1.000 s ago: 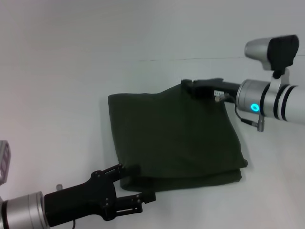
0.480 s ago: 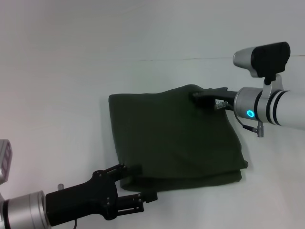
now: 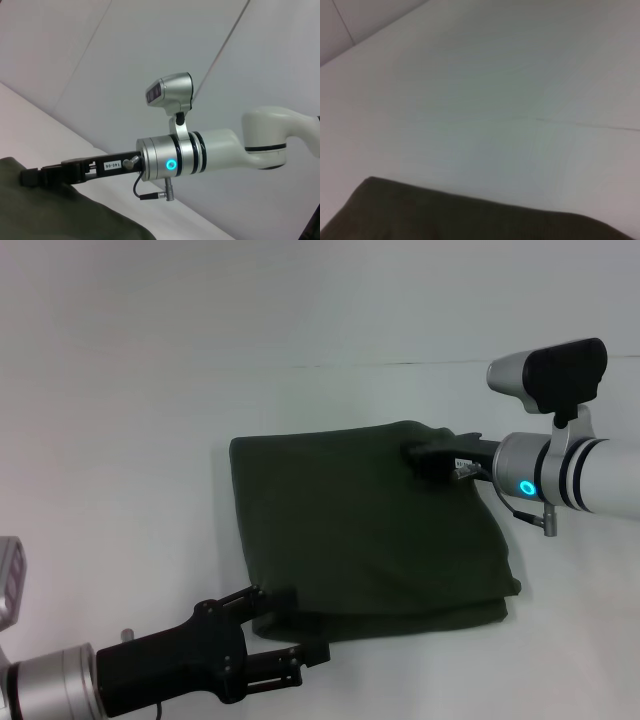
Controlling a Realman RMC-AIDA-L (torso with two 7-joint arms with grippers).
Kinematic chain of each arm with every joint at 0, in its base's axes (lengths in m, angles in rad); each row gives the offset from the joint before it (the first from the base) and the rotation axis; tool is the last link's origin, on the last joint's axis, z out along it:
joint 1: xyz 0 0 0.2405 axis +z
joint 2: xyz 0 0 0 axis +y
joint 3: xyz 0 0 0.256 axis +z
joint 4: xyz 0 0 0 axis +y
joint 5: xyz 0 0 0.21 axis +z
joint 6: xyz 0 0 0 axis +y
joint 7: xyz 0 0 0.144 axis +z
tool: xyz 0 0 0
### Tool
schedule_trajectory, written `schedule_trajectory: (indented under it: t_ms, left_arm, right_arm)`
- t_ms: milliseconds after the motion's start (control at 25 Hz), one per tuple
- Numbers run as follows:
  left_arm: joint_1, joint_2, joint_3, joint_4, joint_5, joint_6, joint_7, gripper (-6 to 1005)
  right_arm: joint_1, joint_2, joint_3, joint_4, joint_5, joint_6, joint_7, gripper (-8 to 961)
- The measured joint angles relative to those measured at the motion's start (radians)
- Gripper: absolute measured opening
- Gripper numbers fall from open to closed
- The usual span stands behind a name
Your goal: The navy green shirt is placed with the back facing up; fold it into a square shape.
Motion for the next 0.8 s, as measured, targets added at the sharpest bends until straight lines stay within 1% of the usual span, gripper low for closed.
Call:
schedule_trajectory:
  t_ms: [320,480,600,800]
  left_arm:
    - [0.000,-0.001,0.000,0.000,0.000,0.000,0.001,900]
    - [0.000,-0.001,0.000,0.000,0.000,0.000,0.001,900]
    - [0.000,-0.001,0.000,0.000,0.000,0.000,0.001,900]
    - [0.000,0.000,-0.006,0.002,0.000,0.000,0.000,900]
  right_arm:
    - [-0.012,0.000,0.000,0.009,0.000,0.015,-0.002,22]
    - [-0.023,0.000,0.000,-0.007,0.003,0.000,-0.013,24]
    - [-0.037,0.001,0.010,-0.040,0.018,-0.057,-0.041,26]
    - [-0.077,-0.006,0.008,-0.099,0.067,-0.210,-0.070,29]
